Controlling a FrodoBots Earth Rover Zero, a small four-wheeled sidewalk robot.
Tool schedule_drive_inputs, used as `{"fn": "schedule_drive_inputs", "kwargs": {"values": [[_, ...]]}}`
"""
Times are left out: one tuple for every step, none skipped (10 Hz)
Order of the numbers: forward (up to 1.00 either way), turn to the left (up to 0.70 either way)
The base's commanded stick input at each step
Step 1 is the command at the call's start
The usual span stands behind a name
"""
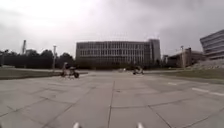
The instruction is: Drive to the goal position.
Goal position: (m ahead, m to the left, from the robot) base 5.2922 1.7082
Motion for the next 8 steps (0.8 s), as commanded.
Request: {"fn": "schedule_drive_inputs", "kwargs": {"values": [[0.50, 0.00], [0.50, 0.00], [0.50, 0.00], [0.50, 0.00], [0.50, 0.00], [0.50, 0.00], [0.50, 0.00], [0.50, 0.00]]}}
